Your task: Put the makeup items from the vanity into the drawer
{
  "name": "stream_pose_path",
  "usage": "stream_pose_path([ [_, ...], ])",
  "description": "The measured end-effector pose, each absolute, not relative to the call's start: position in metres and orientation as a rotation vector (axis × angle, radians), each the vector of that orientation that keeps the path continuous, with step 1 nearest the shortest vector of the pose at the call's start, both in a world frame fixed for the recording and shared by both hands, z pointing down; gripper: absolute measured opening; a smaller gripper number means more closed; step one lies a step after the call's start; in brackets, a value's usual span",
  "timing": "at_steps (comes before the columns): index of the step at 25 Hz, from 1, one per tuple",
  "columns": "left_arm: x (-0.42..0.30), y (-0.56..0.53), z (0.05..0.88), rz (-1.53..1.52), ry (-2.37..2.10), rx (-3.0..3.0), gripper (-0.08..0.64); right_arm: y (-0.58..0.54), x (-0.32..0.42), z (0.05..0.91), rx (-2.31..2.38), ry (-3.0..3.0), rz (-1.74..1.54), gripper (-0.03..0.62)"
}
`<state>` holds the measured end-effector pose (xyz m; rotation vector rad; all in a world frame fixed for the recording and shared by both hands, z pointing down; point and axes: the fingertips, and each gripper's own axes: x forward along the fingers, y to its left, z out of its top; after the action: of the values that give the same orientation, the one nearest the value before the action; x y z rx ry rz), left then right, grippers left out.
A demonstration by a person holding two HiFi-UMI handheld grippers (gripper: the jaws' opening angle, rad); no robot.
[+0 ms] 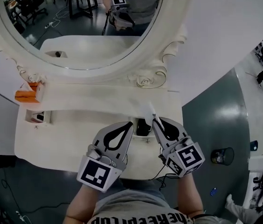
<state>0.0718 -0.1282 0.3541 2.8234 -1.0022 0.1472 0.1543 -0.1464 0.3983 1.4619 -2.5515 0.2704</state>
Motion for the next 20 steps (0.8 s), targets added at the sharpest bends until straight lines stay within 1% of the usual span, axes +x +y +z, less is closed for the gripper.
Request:
stream_pose_path([
  [11,0.063,-0.124,0.357,0.153,-1.088,2.785,0.014,-0.143,0.152,0.438,1.278,-2.49,0.292,0.054],
  [20,0.06,-0.119,0.36,0.154,-1.108,2.772,0.014,-0.137,0.151,0.467,1.175,-2.393,0.233,0.054],
])
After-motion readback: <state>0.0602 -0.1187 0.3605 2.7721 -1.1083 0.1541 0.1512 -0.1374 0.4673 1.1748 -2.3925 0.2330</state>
